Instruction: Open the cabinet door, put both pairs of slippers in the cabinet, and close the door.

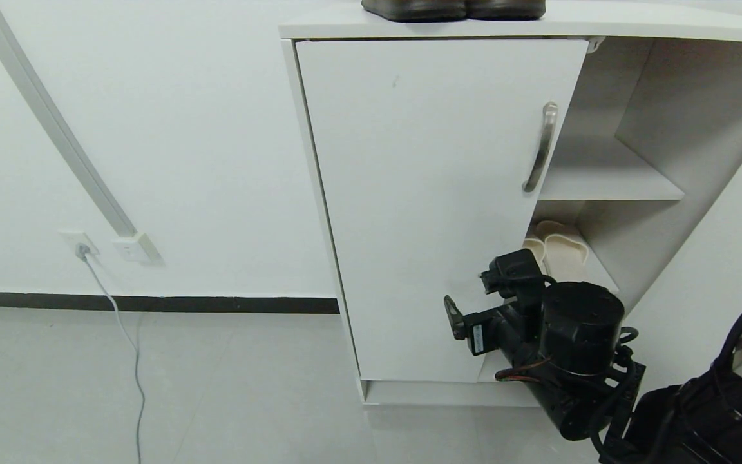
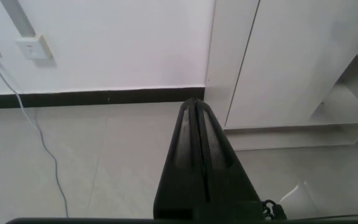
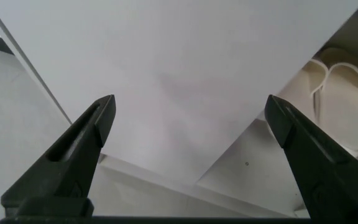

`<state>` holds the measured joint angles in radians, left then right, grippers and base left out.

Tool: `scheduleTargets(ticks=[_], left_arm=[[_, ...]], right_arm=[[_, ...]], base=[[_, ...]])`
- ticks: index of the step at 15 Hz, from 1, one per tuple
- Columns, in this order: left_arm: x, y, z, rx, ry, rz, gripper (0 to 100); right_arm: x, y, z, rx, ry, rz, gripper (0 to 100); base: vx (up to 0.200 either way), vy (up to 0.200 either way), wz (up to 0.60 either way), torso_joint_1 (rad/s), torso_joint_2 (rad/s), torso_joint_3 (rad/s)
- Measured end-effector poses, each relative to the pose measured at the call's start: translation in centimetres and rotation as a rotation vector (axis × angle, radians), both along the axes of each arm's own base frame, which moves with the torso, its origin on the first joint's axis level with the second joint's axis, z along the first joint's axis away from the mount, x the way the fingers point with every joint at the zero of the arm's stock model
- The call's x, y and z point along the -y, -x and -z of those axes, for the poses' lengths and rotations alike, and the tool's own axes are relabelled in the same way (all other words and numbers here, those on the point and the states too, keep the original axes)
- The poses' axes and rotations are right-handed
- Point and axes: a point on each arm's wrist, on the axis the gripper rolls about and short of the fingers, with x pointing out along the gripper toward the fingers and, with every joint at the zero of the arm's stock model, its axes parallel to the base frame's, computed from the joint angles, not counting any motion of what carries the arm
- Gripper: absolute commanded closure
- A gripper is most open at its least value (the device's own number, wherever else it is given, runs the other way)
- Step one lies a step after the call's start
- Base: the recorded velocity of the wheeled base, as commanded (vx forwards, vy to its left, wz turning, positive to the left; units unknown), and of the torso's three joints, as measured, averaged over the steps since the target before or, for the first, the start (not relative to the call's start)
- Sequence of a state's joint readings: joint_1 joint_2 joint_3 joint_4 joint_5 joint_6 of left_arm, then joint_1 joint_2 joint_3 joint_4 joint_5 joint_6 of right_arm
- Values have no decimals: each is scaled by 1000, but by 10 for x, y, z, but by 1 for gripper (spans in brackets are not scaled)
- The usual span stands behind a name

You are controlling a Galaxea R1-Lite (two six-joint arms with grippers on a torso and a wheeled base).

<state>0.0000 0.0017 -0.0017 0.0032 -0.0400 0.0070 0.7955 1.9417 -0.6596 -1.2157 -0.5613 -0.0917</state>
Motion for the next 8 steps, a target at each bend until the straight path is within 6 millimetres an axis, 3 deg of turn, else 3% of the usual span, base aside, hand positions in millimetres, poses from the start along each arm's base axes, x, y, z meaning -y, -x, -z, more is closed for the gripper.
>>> scheduleTargets(ticks=[4,8], left_arm=[[0,0,0,0,-1,0,100],[0,0,0,-1,-1,0,100]], right_arm=[[0,0,0,1,0,0,0],[1,1,1,0,2,0,0]], base=[[0,0,0,1,-20,-20],[0,0,0,16,-245,-330]])
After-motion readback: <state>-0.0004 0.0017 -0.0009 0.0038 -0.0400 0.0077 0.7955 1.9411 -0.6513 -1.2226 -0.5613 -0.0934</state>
